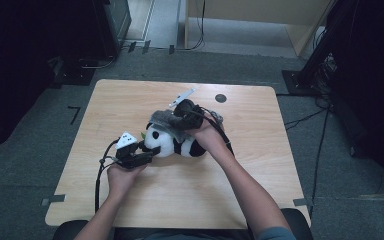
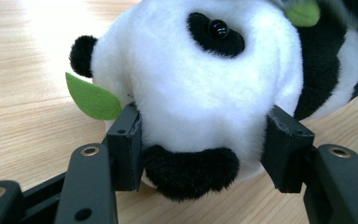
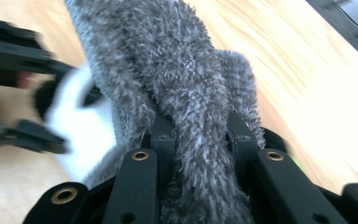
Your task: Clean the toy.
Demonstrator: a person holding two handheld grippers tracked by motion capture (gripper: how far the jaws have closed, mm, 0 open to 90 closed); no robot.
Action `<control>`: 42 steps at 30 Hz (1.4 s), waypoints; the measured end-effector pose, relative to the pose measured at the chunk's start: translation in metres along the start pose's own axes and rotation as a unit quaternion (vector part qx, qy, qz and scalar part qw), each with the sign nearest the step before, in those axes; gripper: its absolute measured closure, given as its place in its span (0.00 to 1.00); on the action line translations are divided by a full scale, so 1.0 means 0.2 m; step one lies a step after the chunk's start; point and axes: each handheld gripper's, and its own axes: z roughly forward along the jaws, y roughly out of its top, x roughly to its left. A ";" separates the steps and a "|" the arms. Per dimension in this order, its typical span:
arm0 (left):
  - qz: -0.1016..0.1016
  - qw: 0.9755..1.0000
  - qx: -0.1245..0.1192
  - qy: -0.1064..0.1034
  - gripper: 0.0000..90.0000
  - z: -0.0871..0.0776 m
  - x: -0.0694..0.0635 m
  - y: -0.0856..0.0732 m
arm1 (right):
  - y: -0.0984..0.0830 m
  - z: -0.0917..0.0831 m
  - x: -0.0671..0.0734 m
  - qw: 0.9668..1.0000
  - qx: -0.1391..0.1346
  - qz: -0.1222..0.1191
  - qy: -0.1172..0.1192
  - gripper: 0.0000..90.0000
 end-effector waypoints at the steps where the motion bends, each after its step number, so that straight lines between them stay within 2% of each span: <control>1: 0.000 1.000 0.000 0.000 0.44 0.00 0.00 0.00 | -0.02 0.00 -0.05 1.000 -0.004 0.024 0.009 0.80; 6: 0.004 1.000 -0.001 -0.004 0.42 0.00 0.01 0.00 | -0.04 -0.01 -0.08 0.999 -0.006 0.041 0.012 0.80; 10: 0.005 1.000 0.001 -0.007 0.38 0.00 0.01 0.00 | -0.03 -0.02 -0.06 0.999 -0.006 0.033 0.010 0.80; 15: 0.006 1.000 0.001 -0.009 0.35 0.00 0.01 0.00 | -0.03 -0.02 -0.06 0.999 -0.008 0.036 0.012 0.80; 21: 0.008 1.000 0.002 -0.006 0.36 0.00 0.00 0.00 | -0.02 -0.03 -0.06 0.998 -0.022 0.043 0.029 0.81; 25: 0.009 1.000 0.003 -0.004 0.38 0.00 0.00 0.01 | 0.01 -0.08 0.00 0.997 -0.044 0.035 0.044 0.81; 29: 0.008 1.000 0.001 -0.004 0.38 0.00 0.00 0.01 | 0.06 -0.09 0.10 0.998 -0.044 0.008 0.054 0.81; 34: 0.002 1.000 0.003 -0.006 0.38 0.00 0.00 0.01 | 0.09 -0.03 0.20 0.997 -0.027 -0.019 0.062 0.81; 36: 0.003 1.000 0.002 -0.006 0.39 0.00 0.00 0.01 | 0.09 0.02 0.24 0.997 -0.014 -0.024 0.076 0.82; 40: -0.003 1.000 0.001 -0.005 0.40 0.00 0.00 0.01 | 0.09 0.05 0.27 0.996 -0.007 -0.029 0.086 0.81; 42: -0.003 1.000 0.003 -0.003 0.41 0.00 0.00 0.01 | 0.09 0.06 0.28 0.996 -0.002 -0.037 0.083 0.81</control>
